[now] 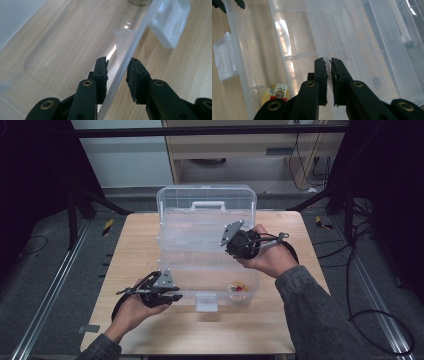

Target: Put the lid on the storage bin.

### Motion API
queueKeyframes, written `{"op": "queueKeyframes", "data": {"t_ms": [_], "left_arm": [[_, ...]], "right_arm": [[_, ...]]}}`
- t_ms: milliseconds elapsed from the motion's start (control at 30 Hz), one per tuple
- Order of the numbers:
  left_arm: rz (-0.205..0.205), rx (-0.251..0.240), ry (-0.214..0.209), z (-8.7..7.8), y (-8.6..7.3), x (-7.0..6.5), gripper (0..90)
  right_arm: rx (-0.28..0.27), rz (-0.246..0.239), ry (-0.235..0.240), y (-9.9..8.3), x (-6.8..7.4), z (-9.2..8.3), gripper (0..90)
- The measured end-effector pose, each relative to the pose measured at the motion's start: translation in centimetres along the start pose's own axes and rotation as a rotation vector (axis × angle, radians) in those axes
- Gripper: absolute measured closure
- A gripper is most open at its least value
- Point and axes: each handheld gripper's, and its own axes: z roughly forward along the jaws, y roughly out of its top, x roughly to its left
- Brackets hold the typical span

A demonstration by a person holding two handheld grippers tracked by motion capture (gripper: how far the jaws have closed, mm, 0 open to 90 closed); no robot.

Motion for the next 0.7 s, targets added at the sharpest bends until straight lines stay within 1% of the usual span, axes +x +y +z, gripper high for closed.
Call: {"op": "queueKeyframes", "data": {"t_ms": [133,300,467,700], "left_arm": [[-0.001,-0.001,0.000,0.00,-0.01,-0.01,69.5],[-0.001,-0.002,0.000,-0.01,-0.02,0.00,69.4],[-0.002,-0.007,0.001,-0.01,-0.07,-0.02,69.2],[-0.003,-0.014,0.001,0.01,-0.11,-0.07,68.7]], "right_arm": [[-0.003,0.001,0.001,-0.12,0.12,-0.06,83.4],[-0.015,0.013,-0.002,-0.28,0.15,-0.05,83.0],[-0.021,0.012,-0.001,-0.45,0.15,-0.14,83.0],[-0.024,0.009,-0.003,-0.55,0.61,-0.25,83.0]]}}
